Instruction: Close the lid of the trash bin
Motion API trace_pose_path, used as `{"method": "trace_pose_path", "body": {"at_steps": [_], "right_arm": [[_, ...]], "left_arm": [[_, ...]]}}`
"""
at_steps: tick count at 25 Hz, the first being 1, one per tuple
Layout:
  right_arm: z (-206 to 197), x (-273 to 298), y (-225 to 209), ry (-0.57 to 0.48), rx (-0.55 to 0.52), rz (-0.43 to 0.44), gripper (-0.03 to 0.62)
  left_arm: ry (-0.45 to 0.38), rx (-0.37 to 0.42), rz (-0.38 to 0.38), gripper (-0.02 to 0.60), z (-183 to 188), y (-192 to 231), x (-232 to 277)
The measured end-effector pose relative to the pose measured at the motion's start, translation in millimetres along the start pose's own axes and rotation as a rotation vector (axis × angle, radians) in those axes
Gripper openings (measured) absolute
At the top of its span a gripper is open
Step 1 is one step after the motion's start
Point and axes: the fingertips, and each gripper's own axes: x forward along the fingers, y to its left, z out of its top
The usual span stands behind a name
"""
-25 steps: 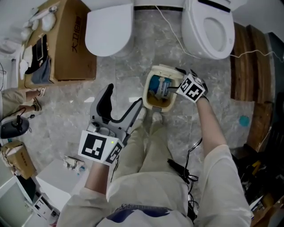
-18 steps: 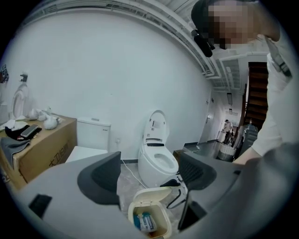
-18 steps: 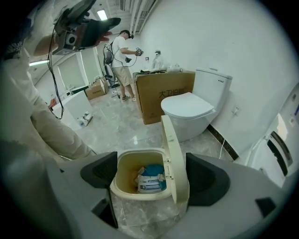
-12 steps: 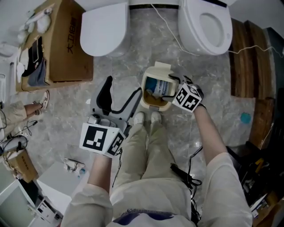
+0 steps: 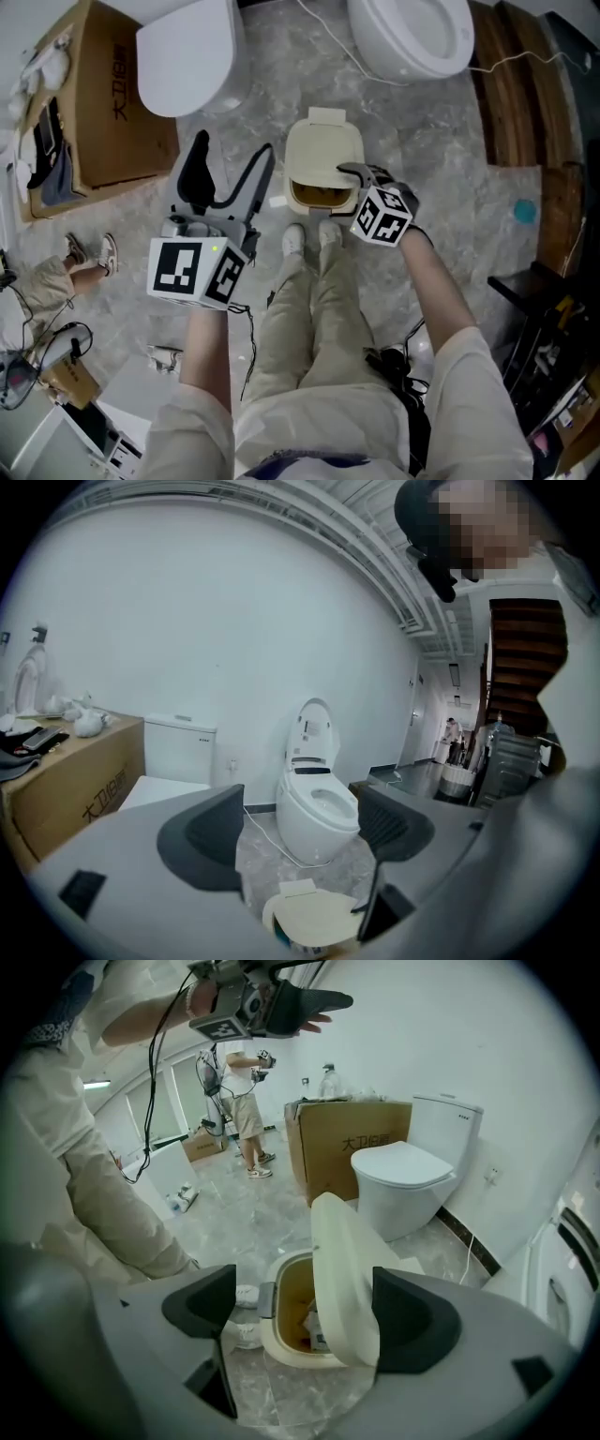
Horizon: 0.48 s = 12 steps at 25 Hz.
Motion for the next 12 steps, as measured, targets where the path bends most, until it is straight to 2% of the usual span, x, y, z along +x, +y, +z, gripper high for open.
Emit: {"method": "trace_pose_path", "body": {"at_steps": [5, 12], "right_arm": [[-19, 24, 27, 0.039, 0.000, 0.043, 0.456], [-43, 55, 50, 0.076, 0.050, 0.087, 0.453]], "left_arm": [[-0.022, -0.037, 0.011, 0.362, -5, 7, 3], [-0.037, -0.018, -0.001, 0.362, -6, 12, 14]]}}
